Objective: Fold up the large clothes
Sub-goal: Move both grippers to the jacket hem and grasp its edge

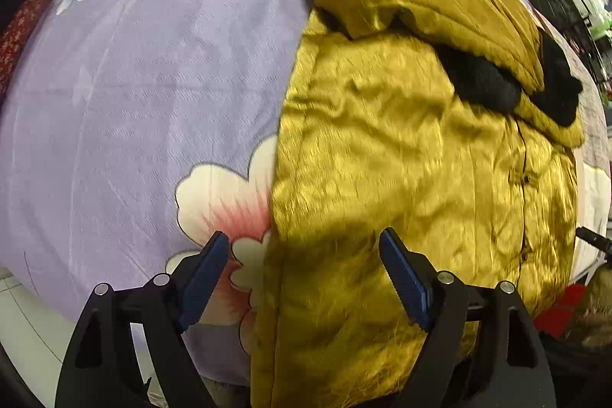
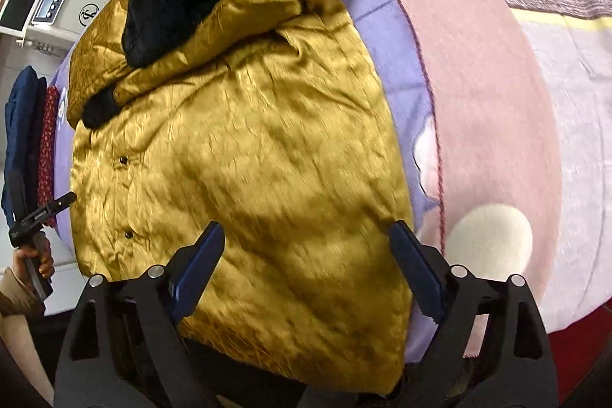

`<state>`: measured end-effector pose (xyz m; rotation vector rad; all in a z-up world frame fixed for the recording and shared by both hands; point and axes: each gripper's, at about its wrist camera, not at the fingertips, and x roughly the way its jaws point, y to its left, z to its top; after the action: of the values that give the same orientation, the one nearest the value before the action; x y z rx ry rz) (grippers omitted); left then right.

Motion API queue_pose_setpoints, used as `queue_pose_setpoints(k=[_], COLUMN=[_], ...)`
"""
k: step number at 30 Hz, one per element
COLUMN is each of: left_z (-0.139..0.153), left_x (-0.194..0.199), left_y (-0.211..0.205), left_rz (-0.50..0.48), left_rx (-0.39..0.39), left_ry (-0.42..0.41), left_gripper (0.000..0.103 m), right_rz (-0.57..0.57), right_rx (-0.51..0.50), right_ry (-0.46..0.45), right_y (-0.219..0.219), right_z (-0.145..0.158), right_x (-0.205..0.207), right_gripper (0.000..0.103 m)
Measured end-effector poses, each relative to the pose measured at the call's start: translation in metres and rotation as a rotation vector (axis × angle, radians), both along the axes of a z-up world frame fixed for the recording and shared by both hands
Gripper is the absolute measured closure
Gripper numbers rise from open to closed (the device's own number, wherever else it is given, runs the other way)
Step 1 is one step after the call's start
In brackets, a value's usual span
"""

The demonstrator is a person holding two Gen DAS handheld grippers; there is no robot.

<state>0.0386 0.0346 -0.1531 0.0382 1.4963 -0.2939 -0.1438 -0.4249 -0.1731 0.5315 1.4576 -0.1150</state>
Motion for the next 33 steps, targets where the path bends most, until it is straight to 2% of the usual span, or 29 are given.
queue_pose_setpoints(k=[2,4,5,6,8,10,15,19,20,24,28,30,33], left_z=[-0.003,-0.011,-0.016,-0.020,-0.023,-0.024,-0.025,-0.034,-0.034,-0.033,-0.034,-0.030,-0.020], left_x=[-0.008,-0.016,-0.020,-0.023,-0.027,-0.033,-0.061,-0.078,-0.085,-0.093,-0.098,-0.094,-0.085], left_y=[0.003,0.010,0.015,0.022,0.032,0.036,0.029,0.027,0.028,0.032,0.030,0.019,0.017], left_rz=[-0.020,-0.028,-0.022,-0.004,0.040,0.050,-0.009,-0.034,-0.031,-0.014,-0.046,-0.049,-0.047], left_rx=[0.012,0.036,0.042,0.031,-0.015,-0.039,-0.106,-0.104,-0.102,-0.123,-0.129,-0.157,-0.184], left_ry=[0.004,0.014,0.027,0.046,0.077,0.094,0.139,0.165,0.158,0.172,0.199,0.226,0.225], left_gripper=[0.025,0.025,0.025,0.025,0.025,0.025,0.027,0.030,0.031,0.044,0.056,0.072,0.085], right_rz=[-0.010,-0.048,-0.070,-0.091,-0.104,-0.091,-0.018,0.016,0.017,0.019,0.050,0.055,0.054], right_rx=[-0.010,0.003,0.023,0.051,0.097,0.121,0.186,0.202,0.205,0.233,0.276,0.293,0.328], right_ry=[0.020,0.041,0.047,0.051,0.058,0.058,0.066,0.133,0.142,0.150,0.164,0.162,0.133], right_y=[-0.008,-0.020,-0.025,-0.031,-0.035,-0.034,-0.012,0.001,0.002,0.006,0.012,0.016,0.020], right_z=[-0.002,-0.009,-0.013,-0.017,-0.023,-0.024,-0.025,-0.036,-0.038,-0.038,-0.038,-0.036,-0.029], right_x=[-0.011,-0.022,-0.027,-0.032,-0.040,-0.044,-0.050,-0.060,-0.062,-0.064,-0.058,-0.051,-0.041], right_gripper=[0.020,0.027,0.034,0.041,0.045,0.045,0.046,0.047,0.051,0.062,0.070,0.081,0.088])
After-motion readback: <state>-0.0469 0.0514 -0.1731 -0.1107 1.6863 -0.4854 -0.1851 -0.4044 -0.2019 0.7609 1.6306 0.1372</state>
